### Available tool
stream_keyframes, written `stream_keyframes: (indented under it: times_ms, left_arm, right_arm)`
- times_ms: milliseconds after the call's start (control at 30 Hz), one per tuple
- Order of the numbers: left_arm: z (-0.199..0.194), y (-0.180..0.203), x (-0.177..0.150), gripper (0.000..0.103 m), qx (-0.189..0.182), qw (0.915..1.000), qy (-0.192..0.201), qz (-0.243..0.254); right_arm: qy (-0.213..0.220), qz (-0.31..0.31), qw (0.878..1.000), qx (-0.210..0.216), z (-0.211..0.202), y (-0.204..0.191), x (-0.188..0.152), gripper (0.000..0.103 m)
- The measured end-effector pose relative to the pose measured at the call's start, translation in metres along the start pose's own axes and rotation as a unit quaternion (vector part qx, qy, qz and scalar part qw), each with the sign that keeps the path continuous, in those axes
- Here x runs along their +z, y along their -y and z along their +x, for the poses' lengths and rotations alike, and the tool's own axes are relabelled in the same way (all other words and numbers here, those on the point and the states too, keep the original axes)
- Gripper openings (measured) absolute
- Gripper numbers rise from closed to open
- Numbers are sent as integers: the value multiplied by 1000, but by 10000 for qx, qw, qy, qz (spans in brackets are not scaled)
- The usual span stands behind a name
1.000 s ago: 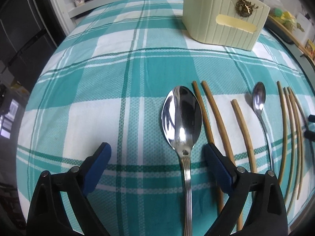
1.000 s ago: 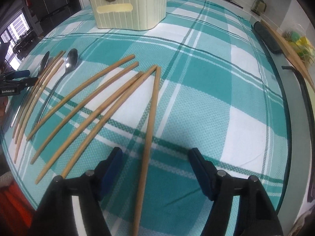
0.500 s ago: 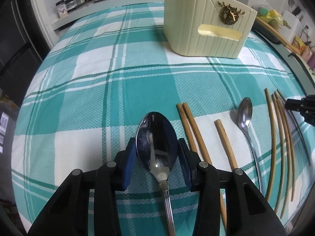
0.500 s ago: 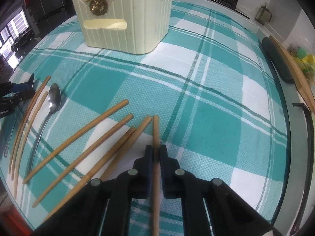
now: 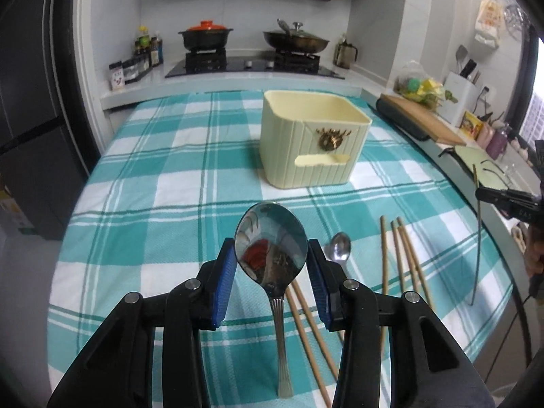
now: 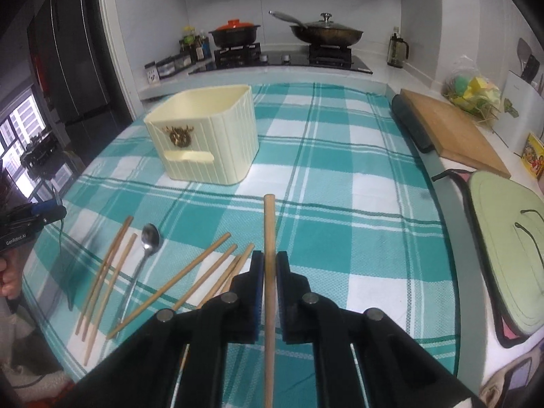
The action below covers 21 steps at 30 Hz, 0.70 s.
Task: Organize utensils
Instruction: 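Lift the spoon with left tool while right tool carries the chopstick toward the cream holder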
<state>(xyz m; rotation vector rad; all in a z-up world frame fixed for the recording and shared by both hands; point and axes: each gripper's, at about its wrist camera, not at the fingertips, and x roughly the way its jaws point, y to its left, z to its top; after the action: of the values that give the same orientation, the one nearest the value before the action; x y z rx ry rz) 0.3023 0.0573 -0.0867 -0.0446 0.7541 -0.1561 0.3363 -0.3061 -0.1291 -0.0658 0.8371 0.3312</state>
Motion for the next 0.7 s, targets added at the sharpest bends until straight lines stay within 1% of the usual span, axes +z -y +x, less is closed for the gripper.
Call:
stream_keyframes:
  times_ms: [133, 233, 433, 600, 700]
  left_arm:
    - [-27, 6, 15, 42, -137, 9993, 354, 32]
    - [-37, 11, 24, 42, -171, 9983, 551, 77]
    - [-36, 11, 33, 42, -228, 9980, 588, -23]
    - [-42, 14, 47, 42, -336, 9975, 616, 0]
    - [-48, 14, 66, 42, -443, 9968, 662, 21]
  right_arm:
    - [503, 142, 9986, 60, -32, -4, 3, 7]
    - [849, 237, 9960, 149, -50, -9, 7, 7]
    - [1330, 251, 9906, 202, -70, -17, 17, 7]
    - [1550, 329, 9872, 207, -78, -19, 29, 7]
    - [1613, 321, 9862, 201, -80, -21, 41, 7]
